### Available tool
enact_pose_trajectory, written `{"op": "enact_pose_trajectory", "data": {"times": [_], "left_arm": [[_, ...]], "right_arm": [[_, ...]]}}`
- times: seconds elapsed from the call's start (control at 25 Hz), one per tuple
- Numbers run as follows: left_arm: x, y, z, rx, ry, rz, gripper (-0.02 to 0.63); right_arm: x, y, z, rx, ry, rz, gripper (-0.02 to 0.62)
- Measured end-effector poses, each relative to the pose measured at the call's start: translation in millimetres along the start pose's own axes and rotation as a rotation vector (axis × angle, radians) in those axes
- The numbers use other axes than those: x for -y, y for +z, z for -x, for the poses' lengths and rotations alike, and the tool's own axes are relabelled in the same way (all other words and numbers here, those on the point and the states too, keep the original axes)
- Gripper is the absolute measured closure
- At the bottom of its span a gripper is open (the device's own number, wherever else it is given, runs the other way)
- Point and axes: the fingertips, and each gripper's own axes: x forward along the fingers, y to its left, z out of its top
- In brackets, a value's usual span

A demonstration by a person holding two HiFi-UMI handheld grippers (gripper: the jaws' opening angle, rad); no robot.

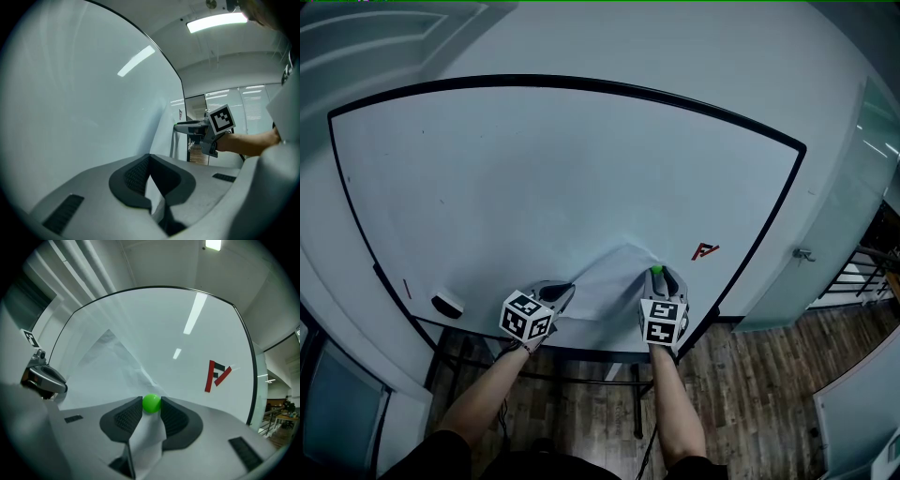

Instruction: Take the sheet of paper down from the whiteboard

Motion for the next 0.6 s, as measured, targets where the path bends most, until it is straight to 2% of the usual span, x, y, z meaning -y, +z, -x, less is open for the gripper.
{"op": "enact_pose_trajectory", "data": {"times": [0.6], "left_arm": [[-19.6, -3.0, 25.4, 0.017, 0.058, 0.032, 0.586]], "right_arm": [[-4.4, -3.0, -0.9, -0.013, 0.000, -0.001, 0.465]]}}
